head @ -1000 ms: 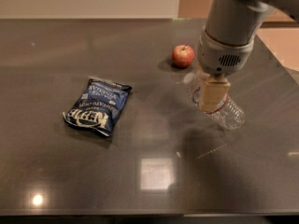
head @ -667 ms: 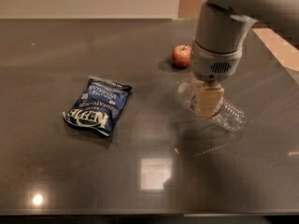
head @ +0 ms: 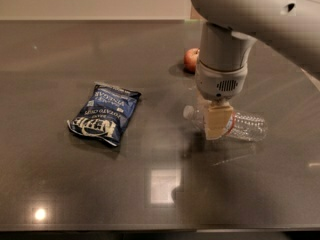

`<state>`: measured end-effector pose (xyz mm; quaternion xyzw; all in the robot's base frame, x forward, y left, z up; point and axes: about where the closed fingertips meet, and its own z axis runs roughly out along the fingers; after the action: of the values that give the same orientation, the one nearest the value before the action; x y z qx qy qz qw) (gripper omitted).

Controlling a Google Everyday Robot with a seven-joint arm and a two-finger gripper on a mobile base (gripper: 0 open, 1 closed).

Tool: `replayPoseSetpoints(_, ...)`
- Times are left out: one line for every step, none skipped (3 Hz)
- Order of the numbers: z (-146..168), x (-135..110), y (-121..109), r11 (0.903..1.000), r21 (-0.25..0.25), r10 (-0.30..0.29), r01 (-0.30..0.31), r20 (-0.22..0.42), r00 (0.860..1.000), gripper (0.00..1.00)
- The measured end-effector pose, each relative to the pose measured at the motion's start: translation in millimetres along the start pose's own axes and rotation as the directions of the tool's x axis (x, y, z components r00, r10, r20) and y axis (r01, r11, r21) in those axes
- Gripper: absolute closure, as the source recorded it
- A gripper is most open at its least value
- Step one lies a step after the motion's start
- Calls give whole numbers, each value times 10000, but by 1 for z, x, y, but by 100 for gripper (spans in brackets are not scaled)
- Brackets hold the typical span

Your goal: Knock water bottle over

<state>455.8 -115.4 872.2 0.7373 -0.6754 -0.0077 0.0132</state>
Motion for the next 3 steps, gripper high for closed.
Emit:
replayPoseSetpoints(8,-7,4,9996,-266,-107,115,289,9995,0)
replayPoseSetpoints(13,-11,9,9986,-485,-163,205,854,9962,0)
replayPoseSetpoints(14,-13,12,9983,-547,-143,223,1421,9897,0)
